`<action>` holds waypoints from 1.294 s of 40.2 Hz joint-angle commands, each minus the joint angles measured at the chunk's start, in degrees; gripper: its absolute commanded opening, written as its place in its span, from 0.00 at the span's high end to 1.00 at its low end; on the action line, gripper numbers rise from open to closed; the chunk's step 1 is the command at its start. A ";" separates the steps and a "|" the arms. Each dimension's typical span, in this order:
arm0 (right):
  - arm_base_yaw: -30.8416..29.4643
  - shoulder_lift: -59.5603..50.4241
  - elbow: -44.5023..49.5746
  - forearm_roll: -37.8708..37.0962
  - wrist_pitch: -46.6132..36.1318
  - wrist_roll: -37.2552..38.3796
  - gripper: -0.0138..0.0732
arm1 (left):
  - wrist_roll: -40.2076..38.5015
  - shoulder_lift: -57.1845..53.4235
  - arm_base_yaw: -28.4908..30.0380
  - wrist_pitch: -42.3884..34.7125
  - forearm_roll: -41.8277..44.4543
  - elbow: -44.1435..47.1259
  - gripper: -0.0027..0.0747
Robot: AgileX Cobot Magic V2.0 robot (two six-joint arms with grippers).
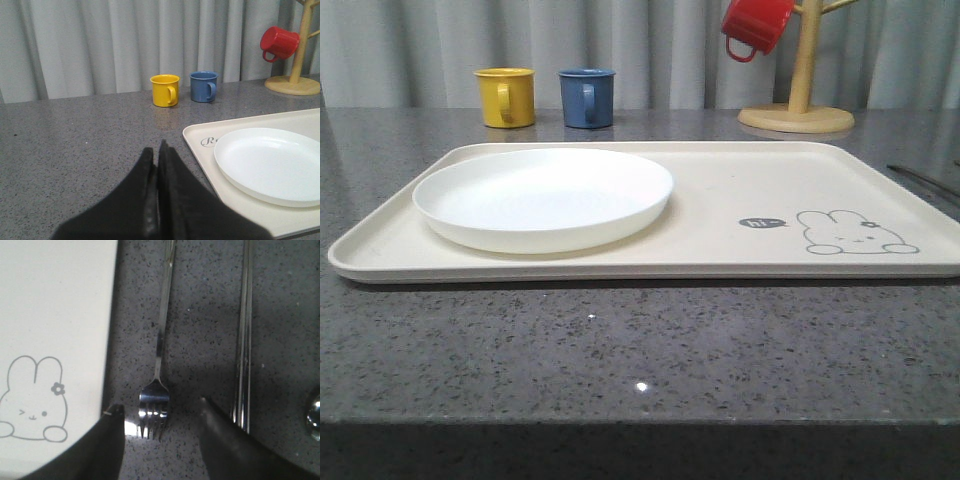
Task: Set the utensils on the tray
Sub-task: 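Withdraw the left gripper upward away from the tray, then grasp the steel fork with the right gripper and lift it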
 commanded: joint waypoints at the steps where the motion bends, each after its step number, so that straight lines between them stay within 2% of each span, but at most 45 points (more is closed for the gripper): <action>1: 0.11 2.60 -4.95 0.65 0.09 -0.35 0.42 | -0.59 0.80 -0.08 -4.86 -0.04 -1.58 0.99; 13: 0.16 13.74 -9.59 2.42 0.17 -0.35 0.42 | -0.59 0.80 -0.08 -4.86 -0.04 -1.58 0.99; 28: 0.16 18.65 -9.65 2.30 -0.58 -0.35 0.59 | -0.59 0.80 -0.08 -4.86 -0.04 -1.58 0.99; 31: 0.16 18.65 -9.65 2.30 -0.58 -0.35 0.65 | -0.59 0.80 -0.08 -4.86 -0.04 -1.58 0.99; 39: 0.16 18.54 -9.77 2.25 0.33 -0.35 0.92 | -0.59 0.80 -0.08 -4.86 -0.04 -1.58 0.99; 44: 0.16 16.72 -10.53 2.25 1.03 -0.35 0.90 | -0.59 0.80 -0.08 -4.86 -0.04 -1.58 0.99; 52: 3.84 13.04 -16.36 -1.65 8.06 7.29 0.91 | -0.59 0.80 -0.08 -4.86 -0.04 -1.58 0.99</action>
